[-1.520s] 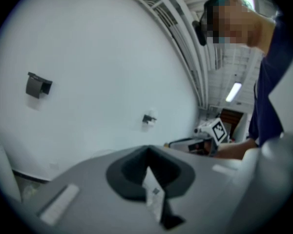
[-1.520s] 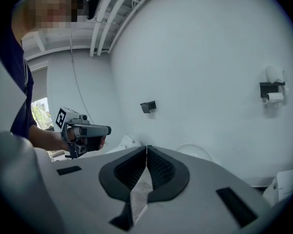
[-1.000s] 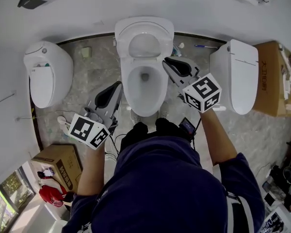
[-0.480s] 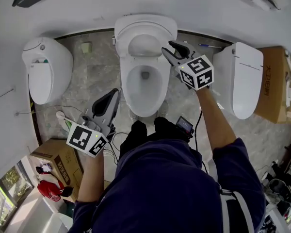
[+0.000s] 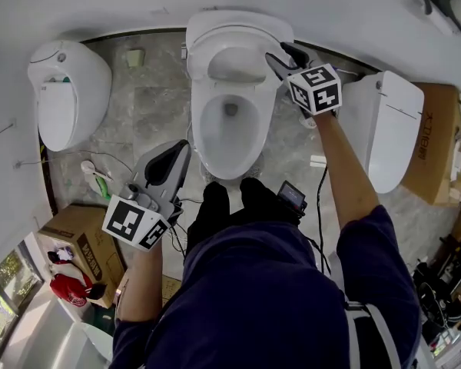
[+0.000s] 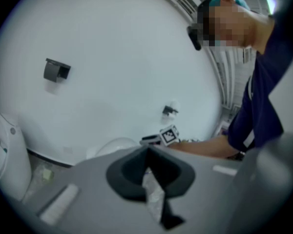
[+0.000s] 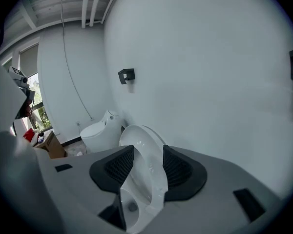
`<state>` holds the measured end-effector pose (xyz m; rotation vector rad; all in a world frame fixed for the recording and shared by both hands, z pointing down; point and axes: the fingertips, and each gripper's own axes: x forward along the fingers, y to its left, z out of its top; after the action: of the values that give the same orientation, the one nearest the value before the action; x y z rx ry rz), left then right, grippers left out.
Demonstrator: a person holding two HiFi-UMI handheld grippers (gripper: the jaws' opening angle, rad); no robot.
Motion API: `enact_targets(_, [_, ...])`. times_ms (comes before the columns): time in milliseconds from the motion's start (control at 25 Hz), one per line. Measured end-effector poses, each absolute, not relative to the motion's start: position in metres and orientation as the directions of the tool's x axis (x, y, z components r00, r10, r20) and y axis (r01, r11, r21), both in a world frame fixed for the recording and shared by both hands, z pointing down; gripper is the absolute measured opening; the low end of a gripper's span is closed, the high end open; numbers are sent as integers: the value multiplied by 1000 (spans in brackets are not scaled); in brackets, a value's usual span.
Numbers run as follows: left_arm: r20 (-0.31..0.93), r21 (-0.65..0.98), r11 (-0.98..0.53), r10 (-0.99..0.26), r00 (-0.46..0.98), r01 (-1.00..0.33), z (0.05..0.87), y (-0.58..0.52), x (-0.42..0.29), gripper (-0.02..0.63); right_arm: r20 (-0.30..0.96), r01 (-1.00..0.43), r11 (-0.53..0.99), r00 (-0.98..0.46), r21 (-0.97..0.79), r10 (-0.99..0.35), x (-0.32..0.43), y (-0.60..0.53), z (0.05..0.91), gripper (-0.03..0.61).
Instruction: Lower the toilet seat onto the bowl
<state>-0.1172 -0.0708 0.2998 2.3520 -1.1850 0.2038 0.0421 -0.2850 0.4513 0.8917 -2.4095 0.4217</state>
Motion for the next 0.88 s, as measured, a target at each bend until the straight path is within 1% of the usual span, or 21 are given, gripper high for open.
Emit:
enact_targets(440, [383, 386, -457, -711, 590, -802, 319, -63, -139, 3, 613, -678, 731, -612, -82, -499, 41, -317, 487, 163])
enact_targets(880, [400, 395, -444, -705, 585, -804, 327, -52, -145, 3, 645, -668, 742, -592, -56, -483, 43, -325, 508, 161])
